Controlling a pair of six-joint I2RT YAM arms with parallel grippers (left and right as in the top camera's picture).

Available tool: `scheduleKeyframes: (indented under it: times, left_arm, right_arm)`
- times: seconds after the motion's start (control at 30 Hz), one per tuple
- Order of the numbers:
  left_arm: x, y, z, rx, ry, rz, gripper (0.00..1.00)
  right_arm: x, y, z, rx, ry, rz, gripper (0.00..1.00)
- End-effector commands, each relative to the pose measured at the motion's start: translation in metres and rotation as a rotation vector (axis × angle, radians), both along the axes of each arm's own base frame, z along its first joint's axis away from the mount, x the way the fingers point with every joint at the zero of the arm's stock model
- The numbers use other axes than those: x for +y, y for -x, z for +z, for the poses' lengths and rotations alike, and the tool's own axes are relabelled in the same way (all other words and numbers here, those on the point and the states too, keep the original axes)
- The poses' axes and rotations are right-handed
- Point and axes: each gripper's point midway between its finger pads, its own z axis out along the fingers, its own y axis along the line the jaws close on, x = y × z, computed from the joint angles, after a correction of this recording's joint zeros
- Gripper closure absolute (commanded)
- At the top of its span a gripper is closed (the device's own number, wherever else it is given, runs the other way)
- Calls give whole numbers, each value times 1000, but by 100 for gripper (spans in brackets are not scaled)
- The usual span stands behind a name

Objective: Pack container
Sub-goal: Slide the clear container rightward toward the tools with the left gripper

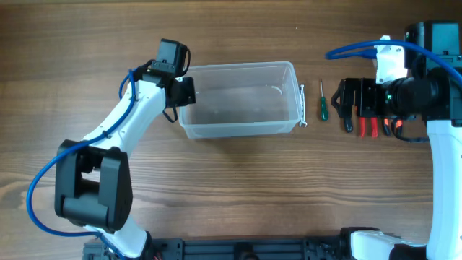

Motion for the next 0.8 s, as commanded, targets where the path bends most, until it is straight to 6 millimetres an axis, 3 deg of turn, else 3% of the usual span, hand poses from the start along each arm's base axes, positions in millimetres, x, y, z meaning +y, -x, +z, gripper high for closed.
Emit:
scheduleKeyframes:
  times: [0.0,0.23,0.3,0.77]
  left_arm:
    - [24,11,-18,34,-34,83,96]
    - [53,3,-24,10,-119,-86,96]
    - [51,3,-25,13,-80,-200,96]
    - [38,15,-28,61,36,-172,96]
  right_arm:
    - [-4,-4,5,-22,20,1,0]
    - [-4,-4,5,-25,20,1,0]
    - [-4,-5,6,-28,21,1,0]
    - [-4,-7,6,-35,22,3,0]
